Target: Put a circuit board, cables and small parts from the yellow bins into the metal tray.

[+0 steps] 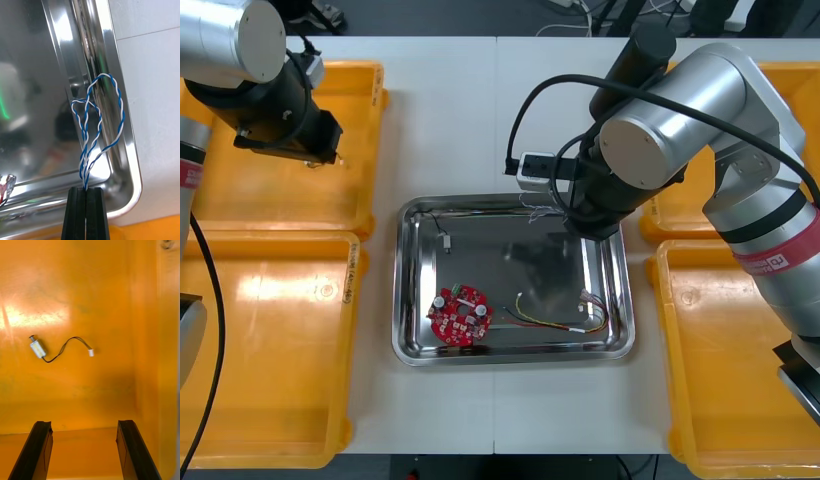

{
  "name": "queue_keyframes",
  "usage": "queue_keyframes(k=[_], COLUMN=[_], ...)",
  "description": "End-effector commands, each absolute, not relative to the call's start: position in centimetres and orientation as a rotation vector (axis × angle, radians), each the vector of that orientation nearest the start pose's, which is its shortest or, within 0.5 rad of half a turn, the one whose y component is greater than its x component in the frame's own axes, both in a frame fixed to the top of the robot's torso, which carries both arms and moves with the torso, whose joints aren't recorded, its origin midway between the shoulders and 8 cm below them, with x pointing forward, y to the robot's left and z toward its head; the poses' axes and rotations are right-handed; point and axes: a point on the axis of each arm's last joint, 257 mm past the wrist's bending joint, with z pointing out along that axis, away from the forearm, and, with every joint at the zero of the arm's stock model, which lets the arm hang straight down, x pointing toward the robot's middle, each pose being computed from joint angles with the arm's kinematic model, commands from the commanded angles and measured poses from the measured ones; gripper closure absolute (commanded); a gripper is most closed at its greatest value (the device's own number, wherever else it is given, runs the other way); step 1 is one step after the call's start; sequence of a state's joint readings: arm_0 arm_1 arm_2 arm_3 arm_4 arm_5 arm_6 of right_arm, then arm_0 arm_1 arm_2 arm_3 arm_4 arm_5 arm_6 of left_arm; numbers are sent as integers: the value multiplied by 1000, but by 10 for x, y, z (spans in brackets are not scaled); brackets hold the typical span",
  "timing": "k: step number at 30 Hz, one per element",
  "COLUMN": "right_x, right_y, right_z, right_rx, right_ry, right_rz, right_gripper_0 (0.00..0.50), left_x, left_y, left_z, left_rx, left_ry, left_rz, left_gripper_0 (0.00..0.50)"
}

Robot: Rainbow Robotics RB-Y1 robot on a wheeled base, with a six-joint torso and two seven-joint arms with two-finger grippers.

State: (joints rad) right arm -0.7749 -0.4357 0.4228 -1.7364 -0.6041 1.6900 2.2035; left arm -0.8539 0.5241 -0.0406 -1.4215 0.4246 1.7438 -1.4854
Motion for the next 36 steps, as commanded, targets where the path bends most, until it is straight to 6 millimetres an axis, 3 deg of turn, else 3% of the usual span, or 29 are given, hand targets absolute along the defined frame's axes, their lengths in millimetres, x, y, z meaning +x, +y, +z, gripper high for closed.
queue_keyframes(k=[1, 9, 20, 36], right_x=[497, 499, 496, 499], right_y=[-73, -56, -67, -72], right_z=[-197, -212, -236, -251], right_rx=[-1803, -1831, -1833, -1831], right_ry=[1940, 1879, 1891, 1862], right_rz=[-247, -271, -276, -317], right_gripper_0=[500, 500, 500, 500], left_x=[588, 604, 617, 643], left_y=[322, 340, 339, 352], left_z=[-98, -112, -120, -139], left_rx=[127, -85, -328, -365], left_ry=[2558, 2537, 2489, 2416], left_rz=[176, 139, 14, 19], left_gripper_0=[0, 0, 0, 0])
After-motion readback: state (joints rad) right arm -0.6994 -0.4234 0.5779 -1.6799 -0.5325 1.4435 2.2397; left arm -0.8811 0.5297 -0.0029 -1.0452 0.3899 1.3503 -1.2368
